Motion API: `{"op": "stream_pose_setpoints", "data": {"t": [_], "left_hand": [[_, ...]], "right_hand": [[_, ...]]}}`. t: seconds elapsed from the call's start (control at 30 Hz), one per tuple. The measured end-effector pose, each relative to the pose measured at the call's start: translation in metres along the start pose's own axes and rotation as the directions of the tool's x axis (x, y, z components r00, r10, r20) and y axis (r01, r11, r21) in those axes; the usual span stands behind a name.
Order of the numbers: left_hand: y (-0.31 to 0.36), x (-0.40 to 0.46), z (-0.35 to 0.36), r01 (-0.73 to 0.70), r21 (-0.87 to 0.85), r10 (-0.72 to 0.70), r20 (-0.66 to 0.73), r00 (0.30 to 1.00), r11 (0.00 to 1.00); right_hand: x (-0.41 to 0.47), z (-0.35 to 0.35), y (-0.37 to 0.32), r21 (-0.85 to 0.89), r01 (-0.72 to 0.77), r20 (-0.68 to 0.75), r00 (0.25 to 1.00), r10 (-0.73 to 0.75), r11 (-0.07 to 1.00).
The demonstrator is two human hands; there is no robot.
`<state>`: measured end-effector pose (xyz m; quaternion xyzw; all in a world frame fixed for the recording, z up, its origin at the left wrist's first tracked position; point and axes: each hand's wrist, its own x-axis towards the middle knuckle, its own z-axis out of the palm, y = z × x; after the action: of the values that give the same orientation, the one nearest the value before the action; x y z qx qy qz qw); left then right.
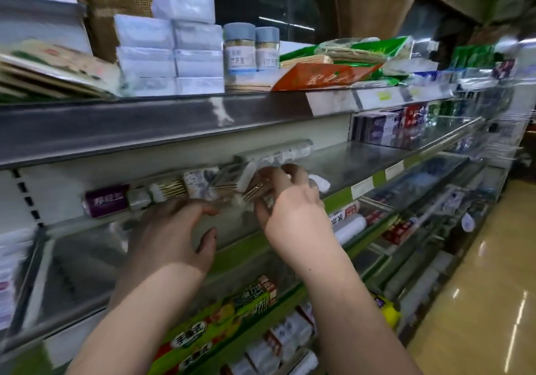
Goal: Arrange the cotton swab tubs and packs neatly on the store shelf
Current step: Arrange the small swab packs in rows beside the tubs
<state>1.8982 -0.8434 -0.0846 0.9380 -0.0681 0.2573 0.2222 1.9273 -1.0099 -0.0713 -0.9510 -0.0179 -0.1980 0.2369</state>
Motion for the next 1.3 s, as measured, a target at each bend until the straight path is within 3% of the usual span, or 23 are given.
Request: {"op": "stream_pose_setpoints", "data": {"t": [0.13,0.37,0.53,0.7,0.83,1.13,1.3], "left_hand": [[0.009,0.017,0.019,0.075,0.163,-0.074,-0.012,0.997,0.984],[0.018,0.030,0.042,0.088,0.070,-0.090,0.029,0.996,0.994],[0.018,0.032,0.048,0.098,0.007,-0.098,0.060,0.993,0.995],[0.020,0.036,0.048,0.115,-0.079,-0.110,0.061,0.992,0.990],[0.022,0.040,0.053,0.136,-0.099,-0.131,0.049,0.990,0.986],[0.022,0.039,0.056,0.156,-0.180,-0.165,-0.035,0.986,0.971],[0.023,0.033,0.049,0.123,-0.382,-0.165,-0.079,0.983,0.916]], "right_hand": [[0.029,0.007,0.015,-0.006,-0.002,0.075,0.997,0.002,1.000],[0.053,0.025,0.029,-0.058,0.084,0.152,0.986,-0.075,0.995],[0.055,0.025,0.031,-0.033,0.133,0.088,0.988,-0.129,0.991],[0.053,0.024,0.031,0.117,0.201,0.011,0.979,-0.203,0.973],[0.054,0.027,0.036,0.282,0.168,0.009,0.984,-0.178,0.944],[0.044,0.030,0.033,0.651,0.135,-0.068,0.990,-0.119,0.747],[0.033,0.027,0.031,0.771,0.157,-0.113,0.987,-0.110,0.617]]}}
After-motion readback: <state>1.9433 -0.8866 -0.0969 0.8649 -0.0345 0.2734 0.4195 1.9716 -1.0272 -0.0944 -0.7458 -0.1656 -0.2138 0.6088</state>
